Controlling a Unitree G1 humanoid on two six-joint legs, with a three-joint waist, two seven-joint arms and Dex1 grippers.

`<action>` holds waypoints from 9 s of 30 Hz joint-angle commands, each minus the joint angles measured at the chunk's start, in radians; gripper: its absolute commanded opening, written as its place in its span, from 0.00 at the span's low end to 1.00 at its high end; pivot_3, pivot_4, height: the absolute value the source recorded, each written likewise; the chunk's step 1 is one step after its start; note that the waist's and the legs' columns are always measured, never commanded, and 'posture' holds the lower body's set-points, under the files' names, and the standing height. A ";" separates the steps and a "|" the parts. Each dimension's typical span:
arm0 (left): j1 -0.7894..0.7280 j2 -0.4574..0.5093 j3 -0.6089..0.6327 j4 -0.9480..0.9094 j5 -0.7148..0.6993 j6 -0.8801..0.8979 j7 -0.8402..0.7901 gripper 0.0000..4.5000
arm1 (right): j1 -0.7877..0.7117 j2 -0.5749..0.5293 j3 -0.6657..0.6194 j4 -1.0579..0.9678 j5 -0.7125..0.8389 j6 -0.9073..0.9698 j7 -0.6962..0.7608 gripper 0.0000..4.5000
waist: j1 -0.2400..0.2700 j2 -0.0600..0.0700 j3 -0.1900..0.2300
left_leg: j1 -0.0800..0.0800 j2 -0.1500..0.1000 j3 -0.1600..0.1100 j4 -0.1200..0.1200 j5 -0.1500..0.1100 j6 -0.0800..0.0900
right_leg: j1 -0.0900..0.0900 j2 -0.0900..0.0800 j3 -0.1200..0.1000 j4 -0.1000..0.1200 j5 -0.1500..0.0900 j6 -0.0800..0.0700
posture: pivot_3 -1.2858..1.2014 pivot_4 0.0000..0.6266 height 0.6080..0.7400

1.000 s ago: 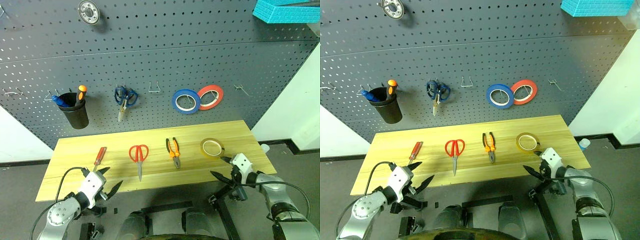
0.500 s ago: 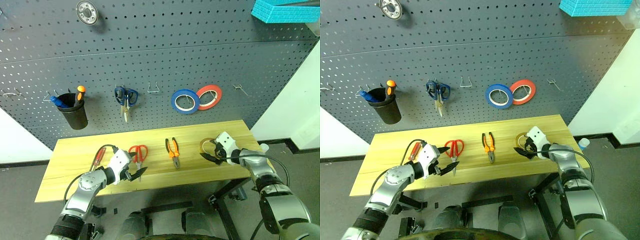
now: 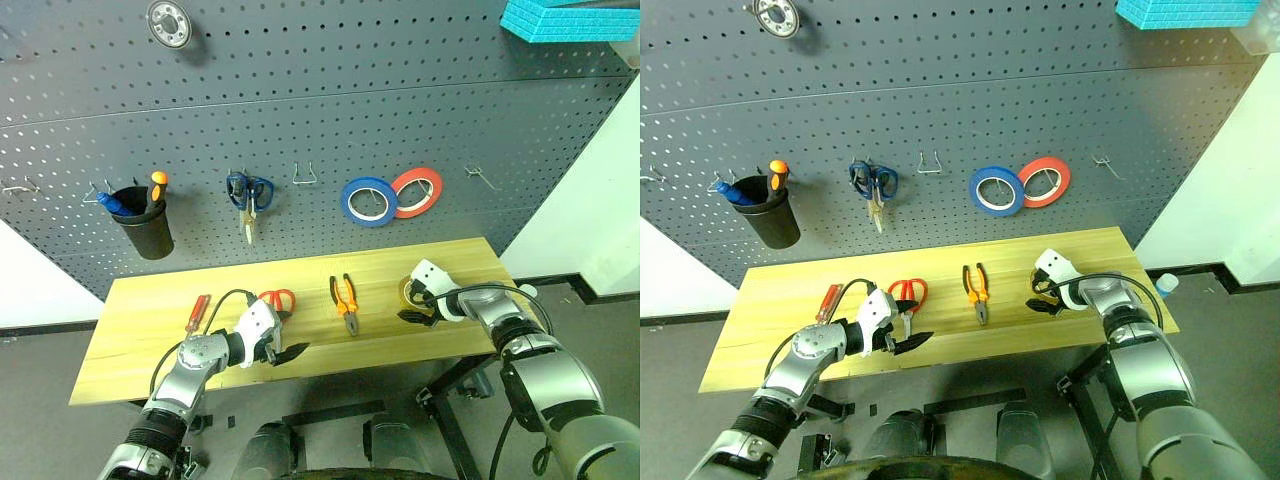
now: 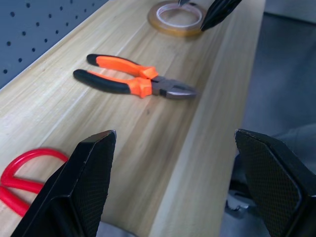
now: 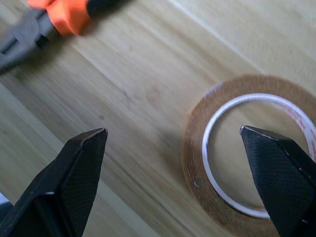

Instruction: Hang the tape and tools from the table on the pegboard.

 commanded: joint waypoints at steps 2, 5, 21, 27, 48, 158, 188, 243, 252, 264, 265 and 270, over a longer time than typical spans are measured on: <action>0.024 -0.010 0.006 -0.071 -0.041 -0.009 -0.028 0.89 | -0.045 -0.001 0.002 0.037 -0.024 0.025 -0.035 1.00 | 0.001 0.000 0.005 | 0.000 0.000 0.000 0.000 0.000 0.000 | 0.000 0.000 0.001 0.000 0.000 0.000 | 0.51 0.14 1.00; 0.045 -0.018 -0.002 -0.098 -0.041 0.001 -0.021 0.89 | -0.049 0.005 0.005 0.055 -0.038 0.029 -0.049 1.00 | 0.002 0.000 0.012 | 0.000 0.000 0.000 0.000 0.000 0.000 | -0.001 0.000 0.001 0.000 0.000 0.000 | 0.51 0.15 1.00; 0.165 -0.003 0.004 -0.270 -0.043 0.074 0.023 0.90 | -0.045 0.029 0.027 0.093 -0.093 0.079 -0.088 0.87 | 0.008 -0.010 0.046 | 0.000 0.000 0.000 0.000 0.000 0.000 | -0.005 0.000 0.003 0.011 -0.005 -0.002 | 0.53 0.22 1.00; 0.166 0.003 0.010 -0.285 -0.047 0.084 0.036 0.90 | -0.044 0.031 0.029 0.093 -0.092 0.085 -0.095 0.42 | 0.009 -0.011 0.046 | 0.000 0.000 0.000 0.001 0.000 0.000 | -0.005 0.000 0.003 0.011 -0.005 -0.002 | 0.53 0.21 1.00; 0.040 -0.121 0.065 -0.200 -0.049 -0.169 0.159 0.90 | 0.468 -0.285 0.003 -0.618 -0.290 -0.272 -0.680 0.10 | 0.024 -0.007 0.047 | -0.014 -0.003 0.003 0.000 0.000 0.000 | -0.018 -0.003 0.005 0.009 -0.006 0.002 | 0.47 0.16 1.00; 0.134 0.154 0.253 -0.013 -0.153 -0.107 -0.066 0.90 | -0.083 0.550 -0.087 -0.171 0.122 0.455 -0.712 0.48 | -0.023 -0.006 0.050 | -0.003 0.000 -0.001 -0.001 -0.003 0.006 | -0.017 0.007 0.012 0.017 -0.005 -0.003 | 0.50 0.18 1.00; 0.000 -0.086 0.407 -0.057 -0.261 -0.473 0.182 0.90 | -0.276 0.475 -0.099 -0.686 0.363 -0.360 -0.340 0.48 | -0.017 -0.013 0.052 | -0.012 0.001 -0.002 0.000 -0.002 0.004 | -0.022 0.010 0.010 0.013 0.001 -0.004 | 0.50 0.17 1.00; 0.262 -0.131 0.313 -0.370 -0.225 -0.357 0.287 0.90 | -0.543 0.568 -0.299 0.048 0.214 -0.758 -0.613 0.48 | 0.010 -0.014 0.108 | -0.017 0.013 -0.001 -0.002 -0.002 0.004 | -0.034 0.022 0.011 0.017 0.001 -0.018 | 0.56 0.29 1.00; 0.265 -0.129 0.316 -0.375 -0.224 -0.355 0.290 0.90 | -0.564 0.579 -0.306 0.054 0.206 -0.744 -0.627 0.48 | 0.010 -0.014 0.108 | -0.017 0.015 -0.001 -0.002 -0.002 0.004 | -0.034 0.023 0.012 0.018 0.002 -0.019 | 0.57 0.28 1.00; 0.262 -0.130 0.317 -0.372 -0.227 -0.357 0.288 0.90 | -0.511 0.588 -0.292 0.067 0.175 -0.712 -0.613 0.48 | 0.011 -0.014 0.108 | -0.017 0.015 -0.001 -0.002 -0.002 0.004 | -0.034 0.023 0.012 0.018 0.002 -0.019 | 0.57 0.27 1.00; 0.262 -0.130 0.317 -0.372 -0.227 -0.357 0.288 0.90 | -0.505 0.586 -0.297 0.068 0.181 -0.702 -0.598 0.56 | 0.011 -0.014 0.108 | -0.017 0.015 -0.001 -0.002 -0.002 0.004 | -0.034 0.023 0.012 0.018 0.002 -0.019 | 0.57 0.27 1.00; 0.252 -0.127 0.319 -0.364 -0.228 -0.356 0.286 0.90 | -0.492 0.575 -0.309 0.061 0.188 -0.693 -0.575 0.92 | 0.012 -0.014 0.108 | -0.017 0.015 -0.001 -0.002 -0.002 0.004 | -0.034 0.023 0.012 0.018 0.002 -0.019 | 0.56 0.26 1.00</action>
